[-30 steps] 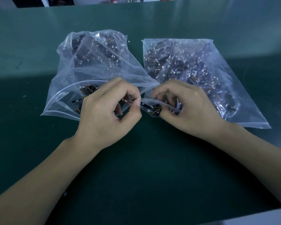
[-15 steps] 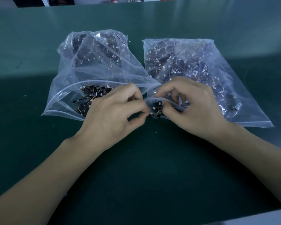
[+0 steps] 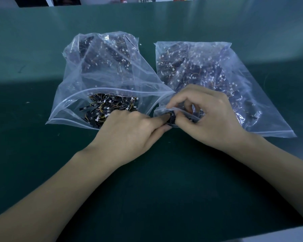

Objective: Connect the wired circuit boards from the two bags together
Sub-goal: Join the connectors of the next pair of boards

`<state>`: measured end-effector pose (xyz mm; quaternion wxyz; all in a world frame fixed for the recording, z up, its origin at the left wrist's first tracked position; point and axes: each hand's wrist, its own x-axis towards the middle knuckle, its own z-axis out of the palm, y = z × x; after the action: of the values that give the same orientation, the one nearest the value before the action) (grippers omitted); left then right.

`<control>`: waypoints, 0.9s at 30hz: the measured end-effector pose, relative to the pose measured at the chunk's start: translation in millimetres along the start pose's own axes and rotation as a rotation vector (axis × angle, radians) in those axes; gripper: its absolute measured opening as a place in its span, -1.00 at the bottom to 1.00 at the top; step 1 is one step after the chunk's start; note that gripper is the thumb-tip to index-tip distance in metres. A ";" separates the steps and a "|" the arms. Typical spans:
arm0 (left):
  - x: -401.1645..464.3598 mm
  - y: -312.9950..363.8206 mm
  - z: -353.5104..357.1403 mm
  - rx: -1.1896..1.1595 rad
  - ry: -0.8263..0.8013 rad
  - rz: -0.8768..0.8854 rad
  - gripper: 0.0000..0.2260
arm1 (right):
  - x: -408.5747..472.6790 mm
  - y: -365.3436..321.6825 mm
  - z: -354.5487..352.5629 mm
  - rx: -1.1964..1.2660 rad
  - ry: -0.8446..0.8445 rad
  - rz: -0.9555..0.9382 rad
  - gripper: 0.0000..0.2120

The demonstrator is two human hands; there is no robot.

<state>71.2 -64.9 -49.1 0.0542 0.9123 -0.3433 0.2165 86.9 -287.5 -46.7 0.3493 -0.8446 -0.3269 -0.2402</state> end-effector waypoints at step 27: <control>-6.4 -41.7 5.5 -0.068 0.054 -0.414 -0.85 | 0.7 -4.0 -2.9 -0.002 0.004 0.030 -0.78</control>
<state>96.0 -30.7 -54.8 0.1376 0.9548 -0.1543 0.2136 84.0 -287.2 -42.7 0.3529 -0.8493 -0.3131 -0.2368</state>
